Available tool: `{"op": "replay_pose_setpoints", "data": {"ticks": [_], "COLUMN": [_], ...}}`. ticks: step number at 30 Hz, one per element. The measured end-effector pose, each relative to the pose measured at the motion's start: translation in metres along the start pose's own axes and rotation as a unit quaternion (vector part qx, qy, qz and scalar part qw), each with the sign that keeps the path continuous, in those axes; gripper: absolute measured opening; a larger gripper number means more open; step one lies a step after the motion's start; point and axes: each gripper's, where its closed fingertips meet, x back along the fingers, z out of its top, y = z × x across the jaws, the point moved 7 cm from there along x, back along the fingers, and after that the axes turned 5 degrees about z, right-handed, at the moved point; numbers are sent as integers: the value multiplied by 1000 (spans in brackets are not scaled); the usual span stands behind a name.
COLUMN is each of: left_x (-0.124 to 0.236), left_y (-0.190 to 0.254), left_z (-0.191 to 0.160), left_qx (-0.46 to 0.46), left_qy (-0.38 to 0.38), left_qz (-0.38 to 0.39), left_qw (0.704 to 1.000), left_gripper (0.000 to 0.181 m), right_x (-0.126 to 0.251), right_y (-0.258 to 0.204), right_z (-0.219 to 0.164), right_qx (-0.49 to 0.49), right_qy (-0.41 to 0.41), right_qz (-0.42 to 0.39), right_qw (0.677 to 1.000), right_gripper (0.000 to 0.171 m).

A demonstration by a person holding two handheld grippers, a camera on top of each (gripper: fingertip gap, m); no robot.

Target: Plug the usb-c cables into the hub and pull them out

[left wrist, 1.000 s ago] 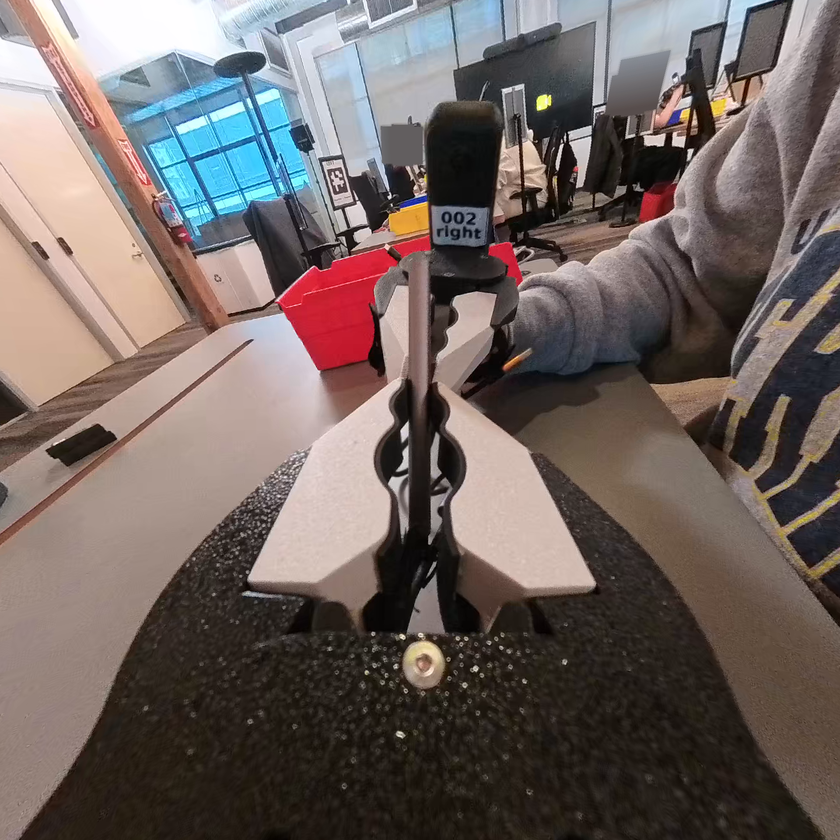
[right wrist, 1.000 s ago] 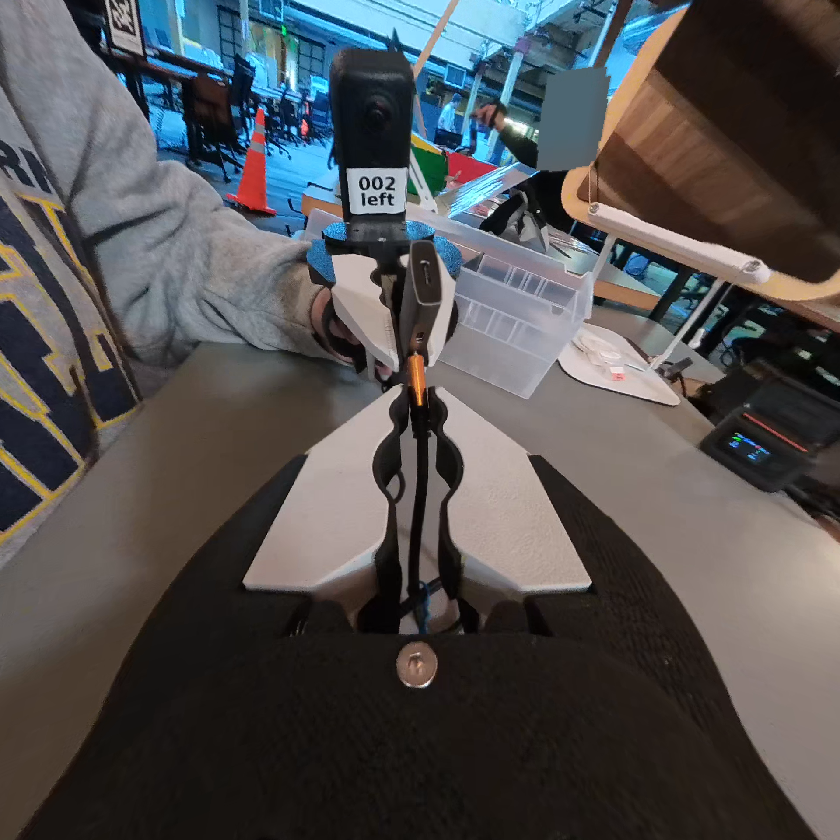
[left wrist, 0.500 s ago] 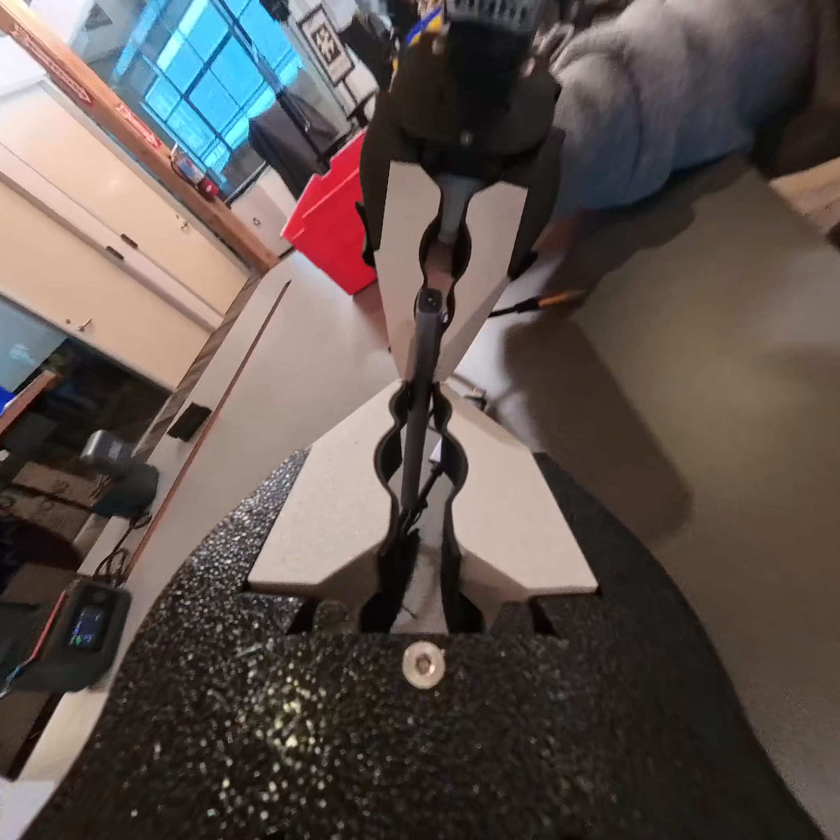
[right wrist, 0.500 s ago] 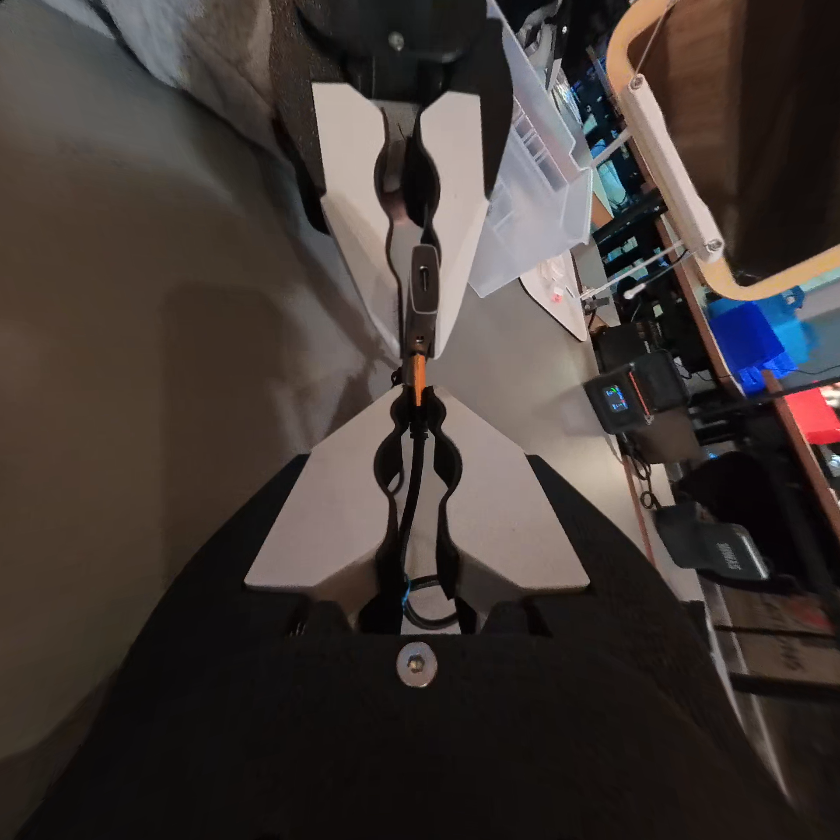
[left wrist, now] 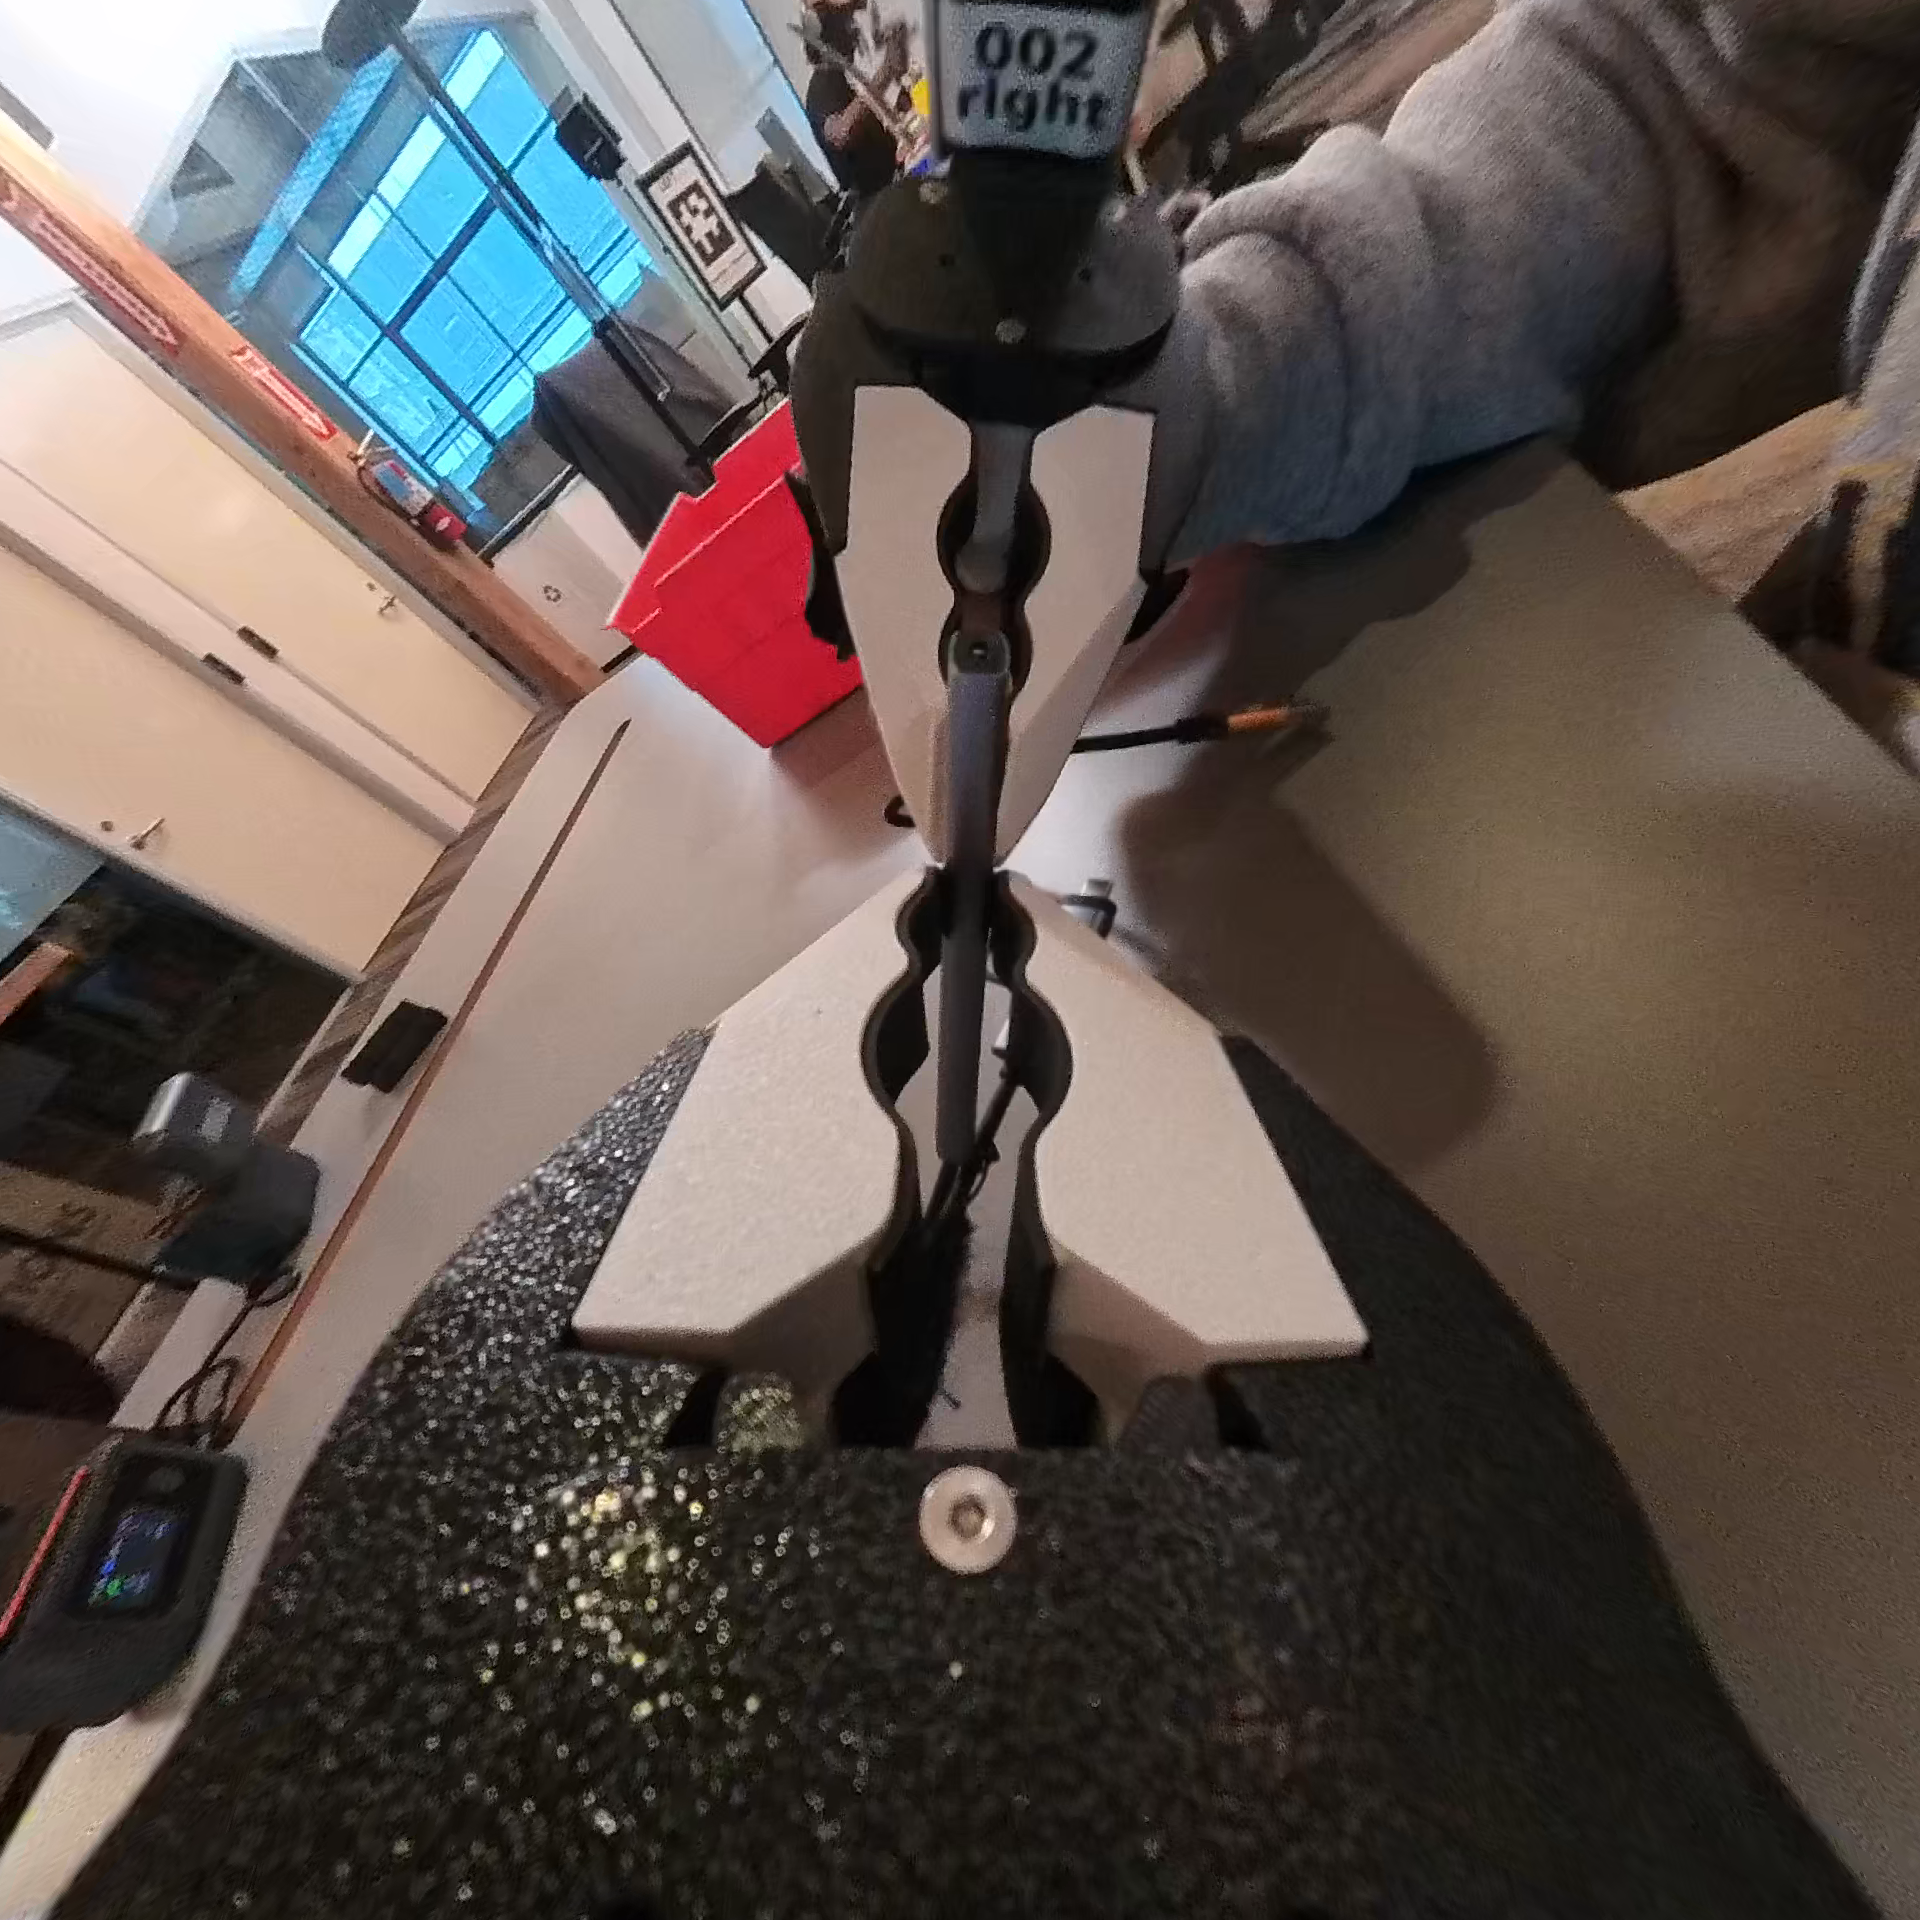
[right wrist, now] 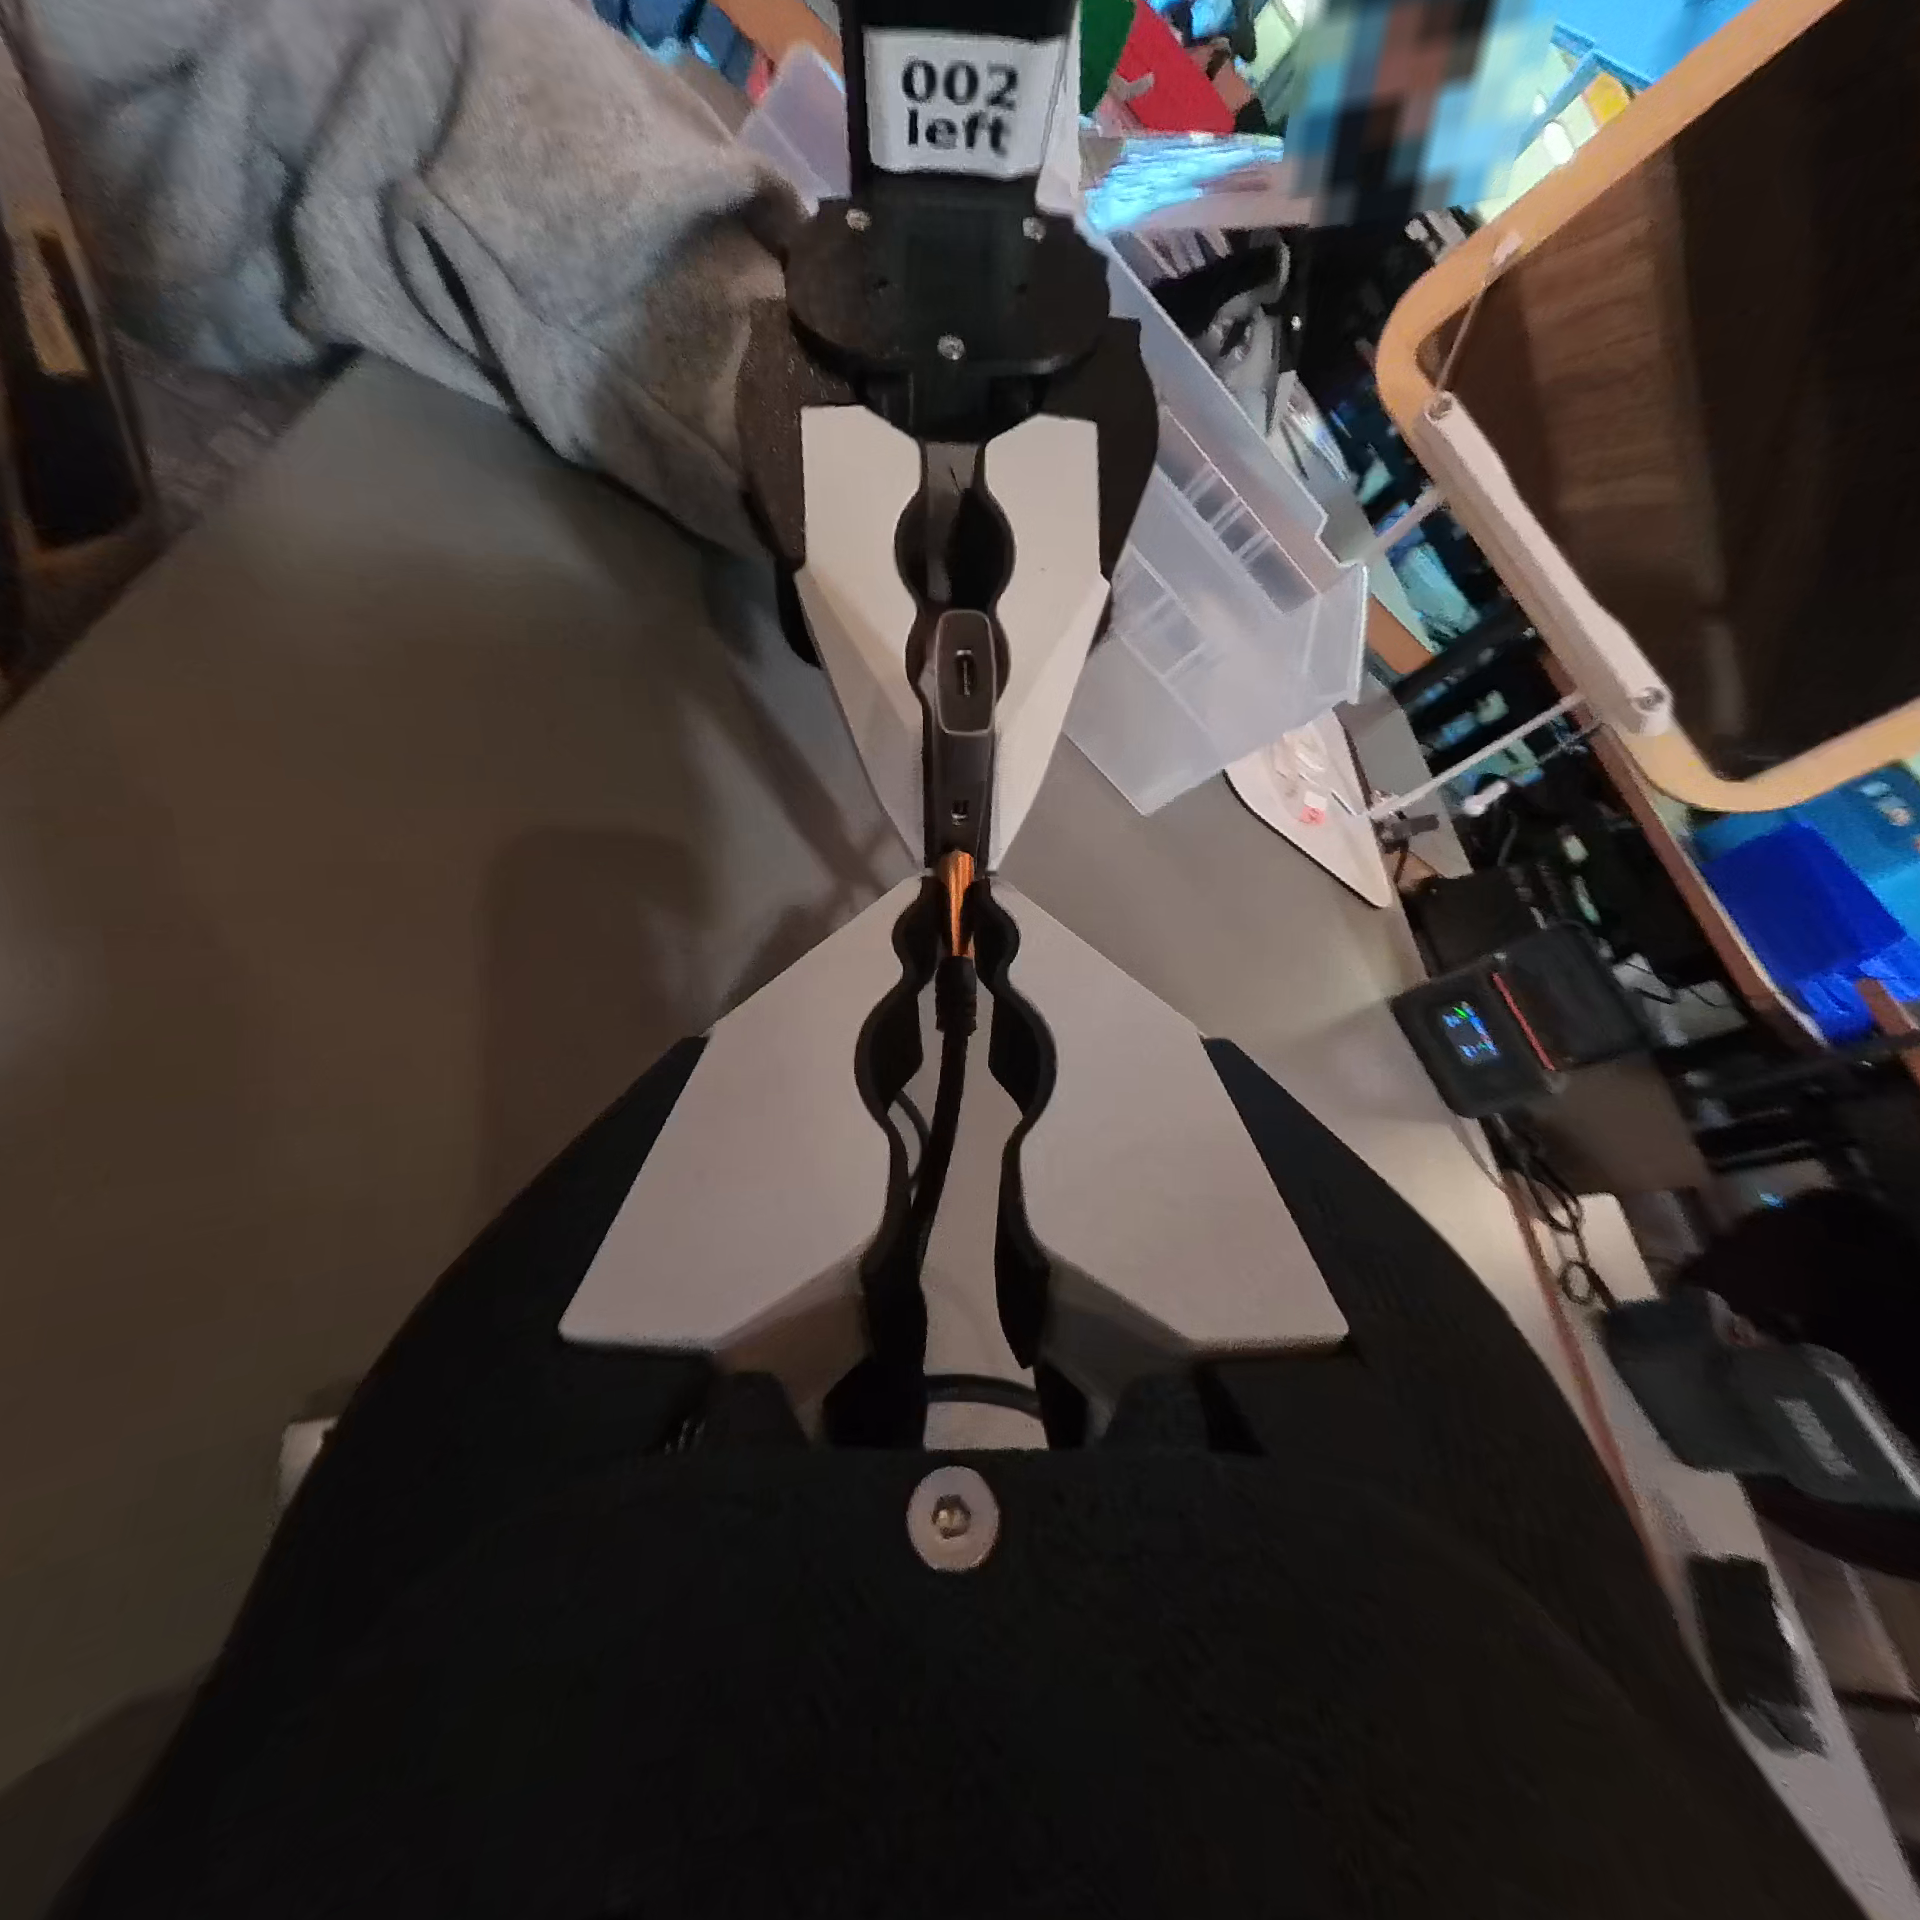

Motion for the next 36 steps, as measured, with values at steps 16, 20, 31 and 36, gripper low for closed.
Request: {"op": "replay_pose_setpoints", "data": {"ticks": [16,20,31,36], "left_x": [12,10,19,13], "left_y": [24,29,30,33], "left_z": [69,80,84,84], "left_qx": [-84,-103,-107,-115], "left_qy": [99,120,131,120], "left_qz": [-22,-25,-27,-11], "left_qw": [991,987,985,986], "left_gripper": [7,6,6,6], "right_x": [41,52,55,32], "right_y": [-30,-34,-32,-31], "right_z": [62,75,83,74], "right_qx": [71,82,60,65], "right_qy": [-12,-28,-51,-92], "right_qz": [-4,-5,2,-21], "right_qw": [997,996,997,993], "right_gripper": [5,5,5,15]}}
